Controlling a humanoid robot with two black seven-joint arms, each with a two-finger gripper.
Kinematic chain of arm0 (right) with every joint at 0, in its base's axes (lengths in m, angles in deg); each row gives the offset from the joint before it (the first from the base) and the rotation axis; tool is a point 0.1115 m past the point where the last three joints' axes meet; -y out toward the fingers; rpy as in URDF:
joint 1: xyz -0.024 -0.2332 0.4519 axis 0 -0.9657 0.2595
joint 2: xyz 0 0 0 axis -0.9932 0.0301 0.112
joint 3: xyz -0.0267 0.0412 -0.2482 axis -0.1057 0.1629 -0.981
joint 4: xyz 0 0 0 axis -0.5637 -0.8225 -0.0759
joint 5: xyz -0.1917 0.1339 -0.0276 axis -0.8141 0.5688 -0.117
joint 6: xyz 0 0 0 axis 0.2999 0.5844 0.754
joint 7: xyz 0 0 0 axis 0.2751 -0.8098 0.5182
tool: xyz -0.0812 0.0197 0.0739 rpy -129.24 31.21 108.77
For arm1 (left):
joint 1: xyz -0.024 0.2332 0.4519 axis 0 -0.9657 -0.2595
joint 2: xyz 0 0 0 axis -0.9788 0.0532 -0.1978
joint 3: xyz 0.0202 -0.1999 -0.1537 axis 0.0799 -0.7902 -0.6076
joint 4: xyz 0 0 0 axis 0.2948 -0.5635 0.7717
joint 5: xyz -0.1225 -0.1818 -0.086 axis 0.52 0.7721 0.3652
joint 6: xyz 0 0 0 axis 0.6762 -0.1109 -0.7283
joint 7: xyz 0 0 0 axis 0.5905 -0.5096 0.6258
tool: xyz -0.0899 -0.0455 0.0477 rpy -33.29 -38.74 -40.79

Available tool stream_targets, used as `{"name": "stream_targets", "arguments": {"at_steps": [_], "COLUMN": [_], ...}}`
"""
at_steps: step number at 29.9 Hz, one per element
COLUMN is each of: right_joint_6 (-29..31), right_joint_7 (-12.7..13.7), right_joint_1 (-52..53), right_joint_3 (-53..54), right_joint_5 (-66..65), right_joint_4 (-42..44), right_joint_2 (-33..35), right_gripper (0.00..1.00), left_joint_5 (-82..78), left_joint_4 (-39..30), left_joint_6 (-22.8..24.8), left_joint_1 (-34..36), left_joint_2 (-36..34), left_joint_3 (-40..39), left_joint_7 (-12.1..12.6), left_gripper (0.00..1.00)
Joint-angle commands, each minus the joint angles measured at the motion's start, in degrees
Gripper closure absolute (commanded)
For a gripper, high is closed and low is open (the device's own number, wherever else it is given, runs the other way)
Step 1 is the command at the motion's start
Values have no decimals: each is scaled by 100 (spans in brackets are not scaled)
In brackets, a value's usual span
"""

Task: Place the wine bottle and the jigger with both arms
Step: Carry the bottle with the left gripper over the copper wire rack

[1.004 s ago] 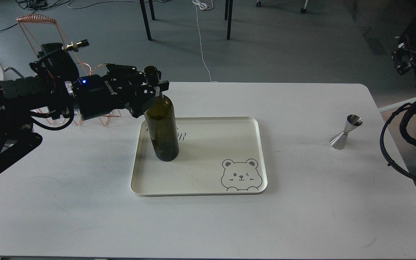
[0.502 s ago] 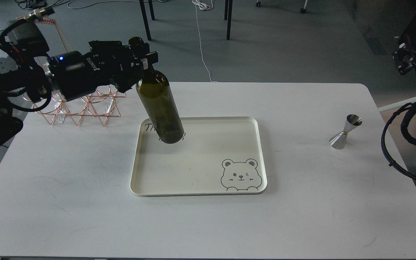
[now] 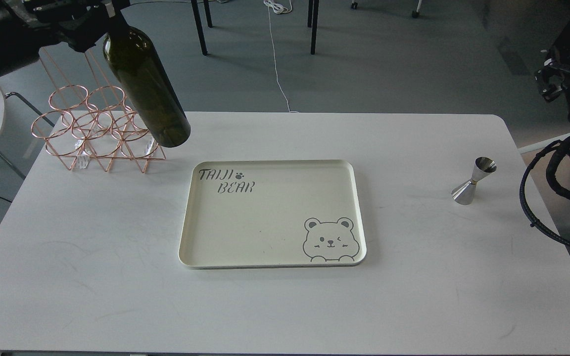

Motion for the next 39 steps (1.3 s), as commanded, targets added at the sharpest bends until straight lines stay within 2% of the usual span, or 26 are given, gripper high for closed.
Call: {"name": "stream_targets", "arguments": {"at_steps": [1,15,39], "right_joint_6": [-7,-7,-16], "right_joint_7": [1,1,1], "right_joint_1": [1,-16,63], "right_joint_3": [-7,-16,-16], "right_joint_5": [-4,-13,-13], "right_joint_4": [19,19,19], "right_joint_2": [50,50,15], "right_gripper": [1,1,1], "left_joint_5": [-27,-177,-186], "left_joint_4": [423,1653,2031], "left_joint_6": [-23,-32,-155], "left_joint_1": [12,65,179], "left_joint_2": [8,526,799], "left_joint_3": [2,20,134], "left_joint_7": [-9,-9,-62], "left_gripper": [92,92,92]}}
